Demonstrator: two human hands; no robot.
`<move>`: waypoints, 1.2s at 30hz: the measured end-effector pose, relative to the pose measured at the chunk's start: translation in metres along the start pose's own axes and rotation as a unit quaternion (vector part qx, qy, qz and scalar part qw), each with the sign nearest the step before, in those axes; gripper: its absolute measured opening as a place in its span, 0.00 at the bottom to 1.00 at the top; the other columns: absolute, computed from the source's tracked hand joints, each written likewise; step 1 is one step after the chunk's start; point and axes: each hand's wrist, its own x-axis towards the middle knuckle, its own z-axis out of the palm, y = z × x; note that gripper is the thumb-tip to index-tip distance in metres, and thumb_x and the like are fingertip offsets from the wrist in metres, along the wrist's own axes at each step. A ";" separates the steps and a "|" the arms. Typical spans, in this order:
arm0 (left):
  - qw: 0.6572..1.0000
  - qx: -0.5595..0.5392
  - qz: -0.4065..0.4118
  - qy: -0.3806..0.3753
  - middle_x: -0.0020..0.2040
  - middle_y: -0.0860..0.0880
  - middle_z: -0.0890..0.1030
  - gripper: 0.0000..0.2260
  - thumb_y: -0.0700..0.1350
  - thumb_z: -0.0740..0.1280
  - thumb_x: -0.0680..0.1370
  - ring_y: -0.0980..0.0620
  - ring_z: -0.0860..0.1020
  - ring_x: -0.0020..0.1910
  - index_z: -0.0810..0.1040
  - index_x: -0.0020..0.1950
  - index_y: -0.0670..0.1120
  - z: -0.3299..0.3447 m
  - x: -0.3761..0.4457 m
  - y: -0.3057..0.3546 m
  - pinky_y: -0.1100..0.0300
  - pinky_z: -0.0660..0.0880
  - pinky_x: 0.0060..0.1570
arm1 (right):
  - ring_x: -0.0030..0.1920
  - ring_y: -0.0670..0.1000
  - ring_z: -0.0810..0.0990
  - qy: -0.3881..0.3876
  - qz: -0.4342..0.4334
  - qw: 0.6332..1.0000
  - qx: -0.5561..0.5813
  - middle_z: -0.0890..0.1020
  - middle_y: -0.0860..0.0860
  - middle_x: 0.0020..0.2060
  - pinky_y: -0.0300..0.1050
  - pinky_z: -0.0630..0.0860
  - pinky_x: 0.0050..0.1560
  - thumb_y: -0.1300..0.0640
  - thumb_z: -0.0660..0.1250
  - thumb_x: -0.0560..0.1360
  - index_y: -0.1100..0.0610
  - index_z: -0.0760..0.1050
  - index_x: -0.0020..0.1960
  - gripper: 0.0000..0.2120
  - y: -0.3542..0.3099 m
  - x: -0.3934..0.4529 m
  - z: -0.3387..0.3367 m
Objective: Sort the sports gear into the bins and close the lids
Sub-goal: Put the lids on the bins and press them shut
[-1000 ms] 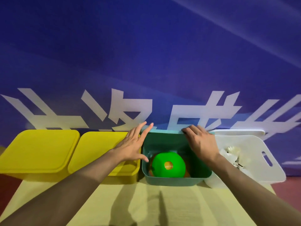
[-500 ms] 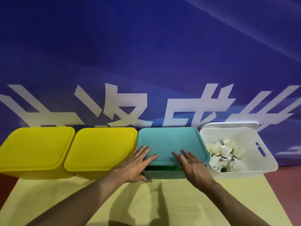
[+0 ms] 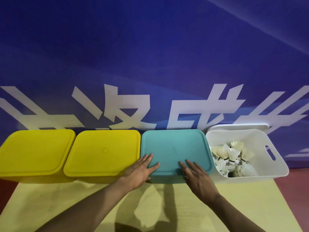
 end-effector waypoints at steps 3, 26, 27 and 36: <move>1.000 0.007 0.001 -0.010 0.83 0.43 0.36 0.32 0.48 0.59 0.86 0.43 0.39 0.82 0.43 0.83 0.58 -0.005 0.001 0.002 0.49 0.45 0.81 | 0.81 0.56 0.57 -0.034 0.042 0.998 -0.014 0.55 0.48 0.82 0.62 0.59 0.78 0.45 0.65 0.79 0.50 0.59 0.80 0.33 0.003 0.009 -0.007; 1.000 -0.014 -0.001 0.008 0.83 0.43 0.37 0.31 0.47 0.59 0.86 0.43 0.41 0.82 0.45 0.83 0.58 0.000 0.005 0.002 0.51 0.44 0.79 | 0.79 0.65 0.46 -0.054 0.266 0.958 0.097 0.43 0.60 0.81 0.69 0.59 0.73 0.25 0.65 0.70 0.47 0.57 0.80 0.46 0.034 0.026 -0.029; 1.000 -0.015 -0.001 0.007 0.83 0.43 0.38 0.31 0.47 0.59 0.86 0.43 0.41 0.82 0.45 0.84 0.57 0.000 0.006 0.002 0.51 0.45 0.79 | 0.78 0.67 0.49 -0.028 0.298 0.947 0.112 0.46 0.63 0.80 0.67 0.58 0.74 0.29 0.66 0.72 0.51 0.60 0.79 0.43 0.037 0.028 -0.029; 1.000 -0.010 0.001 0.008 0.83 0.42 0.39 0.30 0.47 0.59 0.86 0.42 0.43 0.83 0.46 0.84 0.56 -0.004 0.003 0.004 0.50 0.47 0.80 | 0.62 0.67 0.71 -0.011 0.413 0.904 0.110 0.72 0.62 0.68 0.60 0.68 0.64 0.47 0.64 0.77 0.58 0.62 0.76 0.31 0.038 0.044 -0.040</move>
